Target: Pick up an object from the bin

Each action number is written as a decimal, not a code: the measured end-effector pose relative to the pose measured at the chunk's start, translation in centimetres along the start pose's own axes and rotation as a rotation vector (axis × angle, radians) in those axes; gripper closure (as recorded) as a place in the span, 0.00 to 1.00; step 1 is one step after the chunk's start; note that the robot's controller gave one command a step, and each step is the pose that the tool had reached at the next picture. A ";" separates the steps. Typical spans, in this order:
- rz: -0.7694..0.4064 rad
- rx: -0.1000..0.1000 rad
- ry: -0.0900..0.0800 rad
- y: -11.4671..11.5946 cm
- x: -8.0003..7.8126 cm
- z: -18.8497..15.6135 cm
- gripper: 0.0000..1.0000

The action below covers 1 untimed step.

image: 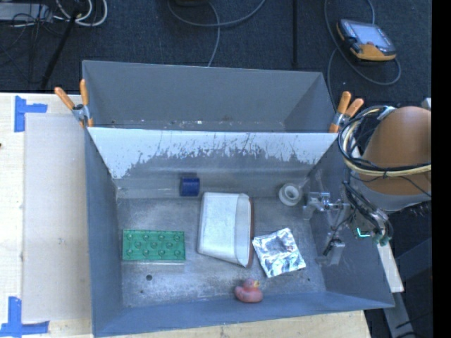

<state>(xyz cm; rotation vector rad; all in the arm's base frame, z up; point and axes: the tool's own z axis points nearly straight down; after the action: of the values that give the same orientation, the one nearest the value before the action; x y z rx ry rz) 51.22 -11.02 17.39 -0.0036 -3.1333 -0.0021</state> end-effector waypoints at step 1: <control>0.034 -0.002 -0.002 5.0 -0.4 10.9 0.00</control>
Offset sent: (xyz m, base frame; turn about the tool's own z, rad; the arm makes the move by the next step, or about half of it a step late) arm 0.0044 0.0476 -0.1039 0.0369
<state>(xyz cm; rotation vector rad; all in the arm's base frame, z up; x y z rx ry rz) 51.51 -5.98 6.54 -0.0572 -3.1346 -0.0049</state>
